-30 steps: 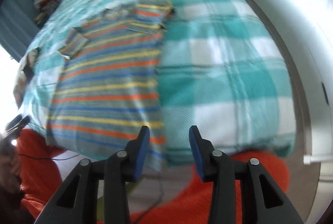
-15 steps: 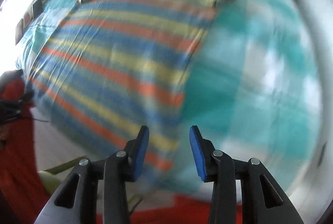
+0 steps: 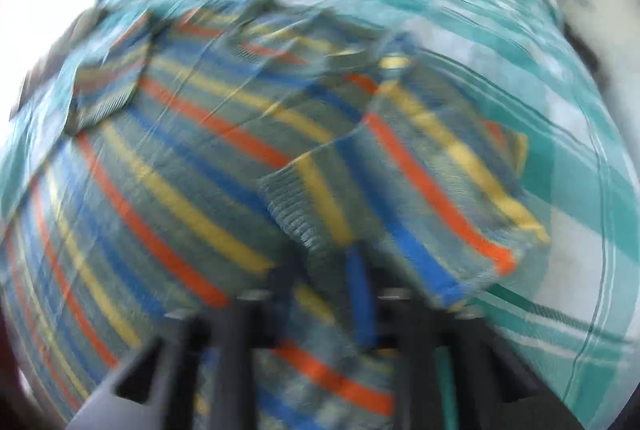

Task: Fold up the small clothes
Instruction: 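Lift the sleeve with the right gripper, unfold it outward, lay it flat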

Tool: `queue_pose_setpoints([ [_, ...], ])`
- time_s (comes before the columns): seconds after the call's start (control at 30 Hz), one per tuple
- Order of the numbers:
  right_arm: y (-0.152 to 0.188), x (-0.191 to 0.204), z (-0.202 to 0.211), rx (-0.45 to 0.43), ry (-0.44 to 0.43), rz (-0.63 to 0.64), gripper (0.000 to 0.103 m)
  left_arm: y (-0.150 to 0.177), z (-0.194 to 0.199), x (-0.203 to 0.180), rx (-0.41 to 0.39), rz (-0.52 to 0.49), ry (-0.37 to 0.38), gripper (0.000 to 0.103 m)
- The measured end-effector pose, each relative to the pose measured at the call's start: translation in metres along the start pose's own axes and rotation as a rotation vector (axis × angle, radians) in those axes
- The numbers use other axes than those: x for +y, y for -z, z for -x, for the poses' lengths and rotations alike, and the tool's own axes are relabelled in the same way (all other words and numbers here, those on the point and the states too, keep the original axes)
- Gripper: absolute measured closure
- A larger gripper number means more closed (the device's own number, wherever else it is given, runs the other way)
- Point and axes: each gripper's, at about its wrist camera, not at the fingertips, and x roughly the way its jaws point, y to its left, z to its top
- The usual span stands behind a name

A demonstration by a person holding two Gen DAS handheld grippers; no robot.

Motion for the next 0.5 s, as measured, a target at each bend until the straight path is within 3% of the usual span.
queue_pose_setpoints([
  [0.13,0.012,-0.107,0.077,-0.17,0.071,-0.345,0.1,-0.001,-0.001,-0.001,0.007,0.007,0.019,0.008],
  [0.23,0.044,-0.193,0.117,-0.193,0.149,-0.61,0.1,-0.001,-0.006,-0.008,0.027,0.006,0.044,0.008],
  [0.33,0.071,-0.226,0.128,-0.14,0.211,-0.656,0.1,-0.002,-0.008,-0.018,0.041,-0.017,0.055,0.008],
  [0.5,0.113,-0.235,0.132,-0.108,0.133,-0.814,0.1,-0.001,0.004,-0.027,0.006,-0.068,0.022,0.008],
])
